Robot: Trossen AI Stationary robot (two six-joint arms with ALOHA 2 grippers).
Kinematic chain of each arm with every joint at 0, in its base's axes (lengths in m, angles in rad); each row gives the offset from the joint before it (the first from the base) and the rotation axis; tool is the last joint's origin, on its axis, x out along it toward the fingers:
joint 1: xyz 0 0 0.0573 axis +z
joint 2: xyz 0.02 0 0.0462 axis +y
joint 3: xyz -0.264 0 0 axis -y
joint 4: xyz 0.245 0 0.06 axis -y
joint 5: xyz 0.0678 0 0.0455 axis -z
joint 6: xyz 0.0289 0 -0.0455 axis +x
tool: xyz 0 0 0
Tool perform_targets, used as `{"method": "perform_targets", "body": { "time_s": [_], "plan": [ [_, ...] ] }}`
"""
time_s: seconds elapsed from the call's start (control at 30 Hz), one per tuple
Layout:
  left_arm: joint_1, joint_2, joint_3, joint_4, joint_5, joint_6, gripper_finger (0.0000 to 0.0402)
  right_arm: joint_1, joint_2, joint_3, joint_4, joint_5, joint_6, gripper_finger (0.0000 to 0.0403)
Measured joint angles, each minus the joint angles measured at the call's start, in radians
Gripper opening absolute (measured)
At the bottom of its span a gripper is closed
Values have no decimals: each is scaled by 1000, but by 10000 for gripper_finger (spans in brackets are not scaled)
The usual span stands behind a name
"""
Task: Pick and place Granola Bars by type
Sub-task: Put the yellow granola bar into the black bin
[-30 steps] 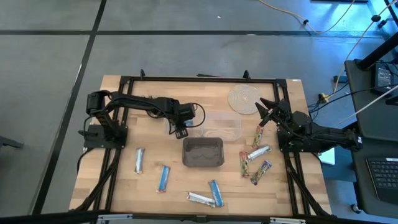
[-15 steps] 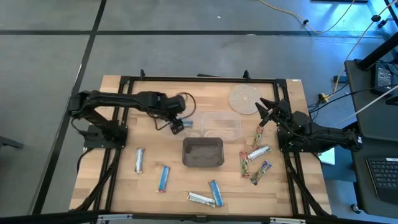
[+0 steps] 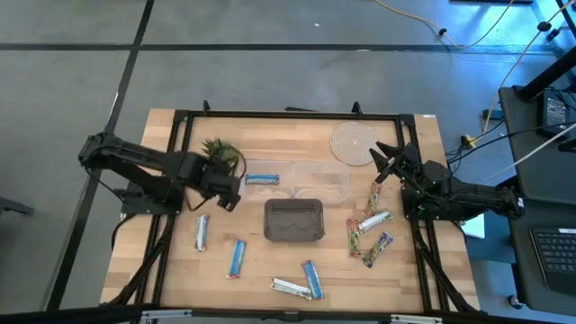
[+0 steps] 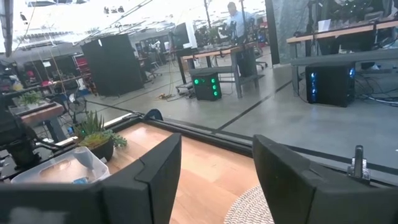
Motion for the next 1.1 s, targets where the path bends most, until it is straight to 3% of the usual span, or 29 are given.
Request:
{"method": "perform_targets", "body": {
  "time_s": [0.3,0.6,0.77,1.1],
  "plan": [
    [-239,3,-144,44,61,-547,279,0,0,0,0,-2,-1,200],
    [-405,4,-307,246,69,-866,279,0,0,0,0,-20,-1,200],
    [-458,4,-379,316,69,-971,279,0,0,0,0,-31,0,200],
    [-468,36,-474,394,75,-976,279,0,0,0,0,-31,1,200]
  ]
}}
